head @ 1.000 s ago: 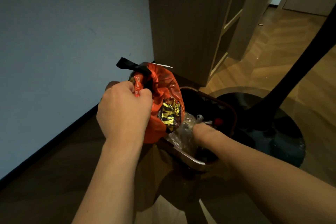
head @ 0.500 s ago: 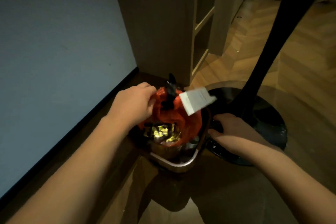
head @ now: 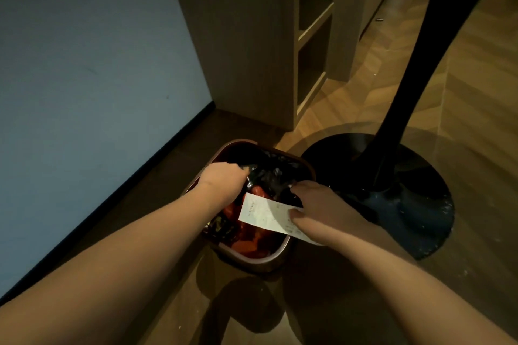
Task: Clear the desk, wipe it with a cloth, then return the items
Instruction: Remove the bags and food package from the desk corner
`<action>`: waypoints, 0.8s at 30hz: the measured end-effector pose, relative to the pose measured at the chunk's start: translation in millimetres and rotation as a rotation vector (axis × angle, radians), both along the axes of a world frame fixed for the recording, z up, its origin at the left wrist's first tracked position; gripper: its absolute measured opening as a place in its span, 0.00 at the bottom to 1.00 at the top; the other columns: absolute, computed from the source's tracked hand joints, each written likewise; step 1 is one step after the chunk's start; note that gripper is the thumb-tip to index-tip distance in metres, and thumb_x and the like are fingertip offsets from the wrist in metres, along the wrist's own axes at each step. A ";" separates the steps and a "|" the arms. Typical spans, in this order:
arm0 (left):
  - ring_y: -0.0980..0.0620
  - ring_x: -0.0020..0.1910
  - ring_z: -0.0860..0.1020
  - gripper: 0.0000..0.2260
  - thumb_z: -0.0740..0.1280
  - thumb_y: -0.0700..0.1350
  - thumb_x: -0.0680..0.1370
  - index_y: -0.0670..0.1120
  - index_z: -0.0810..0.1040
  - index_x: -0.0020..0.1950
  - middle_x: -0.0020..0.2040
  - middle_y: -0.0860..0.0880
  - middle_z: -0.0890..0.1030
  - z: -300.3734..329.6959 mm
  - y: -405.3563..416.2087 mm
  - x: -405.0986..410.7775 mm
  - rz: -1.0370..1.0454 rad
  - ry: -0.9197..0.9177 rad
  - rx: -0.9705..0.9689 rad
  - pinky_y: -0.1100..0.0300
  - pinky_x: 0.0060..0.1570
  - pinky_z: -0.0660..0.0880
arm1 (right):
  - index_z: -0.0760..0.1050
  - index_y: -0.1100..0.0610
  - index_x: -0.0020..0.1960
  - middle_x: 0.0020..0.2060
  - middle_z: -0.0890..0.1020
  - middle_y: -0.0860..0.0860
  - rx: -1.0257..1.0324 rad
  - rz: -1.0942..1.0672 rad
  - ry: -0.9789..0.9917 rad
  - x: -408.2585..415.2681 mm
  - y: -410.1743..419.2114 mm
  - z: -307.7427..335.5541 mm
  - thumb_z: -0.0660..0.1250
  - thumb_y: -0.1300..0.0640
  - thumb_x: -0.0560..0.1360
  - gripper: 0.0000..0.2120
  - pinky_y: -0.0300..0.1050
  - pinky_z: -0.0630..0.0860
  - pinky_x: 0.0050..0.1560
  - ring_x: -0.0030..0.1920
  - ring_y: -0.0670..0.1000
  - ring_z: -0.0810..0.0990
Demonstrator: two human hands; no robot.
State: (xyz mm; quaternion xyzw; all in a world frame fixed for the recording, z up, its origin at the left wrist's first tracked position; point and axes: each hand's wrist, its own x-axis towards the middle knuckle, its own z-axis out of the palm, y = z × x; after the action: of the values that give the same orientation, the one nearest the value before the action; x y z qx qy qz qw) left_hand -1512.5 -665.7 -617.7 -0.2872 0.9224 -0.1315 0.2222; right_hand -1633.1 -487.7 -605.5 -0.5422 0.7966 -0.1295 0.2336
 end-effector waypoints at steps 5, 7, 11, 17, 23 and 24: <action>0.46 0.46 0.80 0.14 0.60 0.34 0.81 0.44 0.78 0.62 0.45 0.48 0.77 -18.5 -5.3 -6.6 0.103 0.007 0.030 0.53 0.42 0.77 | 0.66 0.53 0.73 0.67 0.71 0.51 -0.023 0.023 0.013 -7.4 2.8 -7.1 0.64 0.50 0.79 0.24 0.46 0.73 0.64 0.66 0.52 0.70; 0.46 0.49 0.81 0.13 0.61 0.35 0.81 0.44 0.79 0.62 0.50 0.47 0.80 -20.9 -4.1 -9.3 0.131 -0.001 0.037 0.53 0.47 0.80 | 0.64 0.53 0.75 0.68 0.69 0.51 -0.018 0.033 0.016 -10.9 4.9 -8.8 0.65 0.51 0.79 0.27 0.47 0.72 0.65 0.68 0.53 0.68; 0.47 0.45 0.79 0.11 0.60 0.37 0.82 0.44 0.80 0.59 0.44 0.49 0.77 -13.8 -8.3 -13.8 0.176 -0.009 0.102 0.53 0.45 0.79 | 0.68 0.53 0.71 0.64 0.68 0.51 -0.042 -0.026 0.015 -15.6 8.8 -7.6 0.65 0.52 0.79 0.21 0.44 0.75 0.60 0.65 0.52 0.70; 0.49 0.64 0.71 0.21 0.66 0.45 0.78 0.52 0.72 0.71 0.66 0.50 0.73 28.0 14.4 1.2 0.081 0.303 0.199 0.53 0.60 0.73 | 0.69 0.55 0.66 0.59 0.75 0.54 0.017 -0.130 -0.043 -27.7 12.1 -8.2 0.65 0.51 0.79 0.18 0.44 0.76 0.51 0.57 0.53 0.77; 0.49 0.63 0.58 0.20 0.63 0.65 0.78 0.61 0.75 0.68 0.66 0.52 0.63 -5.1 50.3 -6.4 0.013 0.210 0.486 0.53 0.58 0.58 | 0.70 0.56 0.64 0.56 0.75 0.53 0.035 -0.110 -0.039 -30.7 9.4 -9.1 0.64 0.50 0.79 0.16 0.42 0.70 0.45 0.54 0.52 0.76; 0.49 0.61 0.58 0.19 0.63 0.65 0.78 0.60 0.76 0.66 0.64 0.51 0.63 -11.6 48.8 -9.1 0.018 0.182 0.470 0.53 0.56 0.57 | 0.71 0.55 0.63 0.55 0.75 0.53 0.024 -0.113 -0.041 -30.8 9.4 -9.2 0.64 0.50 0.79 0.15 0.43 0.71 0.44 0.52 0.52 0.76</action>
State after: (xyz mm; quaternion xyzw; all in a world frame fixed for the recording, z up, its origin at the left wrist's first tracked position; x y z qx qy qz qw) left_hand -1521.6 -616.9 -629.3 -0.2464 0.9413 0.1149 0.2000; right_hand -1663.9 -478.3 -614.7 -0.4910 0.8224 -0.1441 0.2486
